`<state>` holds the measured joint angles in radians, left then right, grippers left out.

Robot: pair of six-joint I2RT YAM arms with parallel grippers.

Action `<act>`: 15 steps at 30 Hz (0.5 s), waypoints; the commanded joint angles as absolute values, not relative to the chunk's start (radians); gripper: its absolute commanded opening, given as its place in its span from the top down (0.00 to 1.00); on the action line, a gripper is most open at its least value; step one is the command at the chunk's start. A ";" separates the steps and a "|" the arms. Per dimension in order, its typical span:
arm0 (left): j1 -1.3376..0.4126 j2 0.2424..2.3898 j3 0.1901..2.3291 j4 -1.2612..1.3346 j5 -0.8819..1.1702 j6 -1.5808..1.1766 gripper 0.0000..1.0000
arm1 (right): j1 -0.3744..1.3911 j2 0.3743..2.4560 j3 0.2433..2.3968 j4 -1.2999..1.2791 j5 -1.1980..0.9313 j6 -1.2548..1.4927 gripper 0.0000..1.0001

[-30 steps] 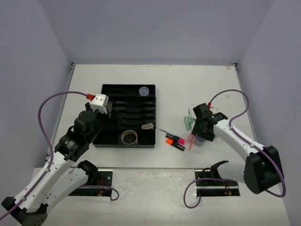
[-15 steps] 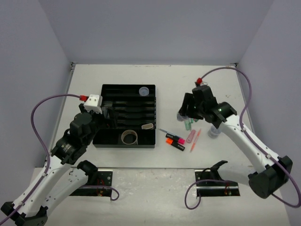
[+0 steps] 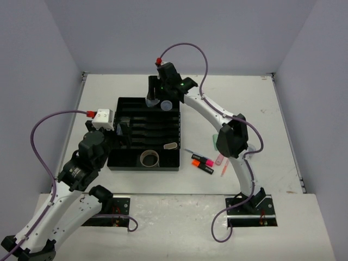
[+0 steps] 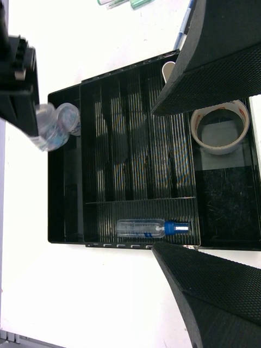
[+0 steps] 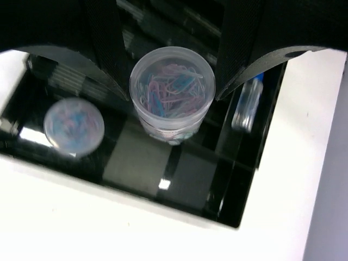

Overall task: Sort the stationery into containers
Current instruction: Place the stationery in the storage box.

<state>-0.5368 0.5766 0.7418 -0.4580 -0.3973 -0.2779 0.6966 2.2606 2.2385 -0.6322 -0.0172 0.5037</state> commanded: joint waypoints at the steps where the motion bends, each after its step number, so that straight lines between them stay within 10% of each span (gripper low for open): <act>1: -0.526 0.577 0.742 -0.440 -0.409 -0.285 0.00 | 0.690 2.341 2.422 -0.580 -0.041 0.416 0.81; 15: -0.525 0.568 0.739 -0.433 -0.365 -0.275 0.00 | 0.678 2.437 2.415 -0.585 0.005 0.356 0.62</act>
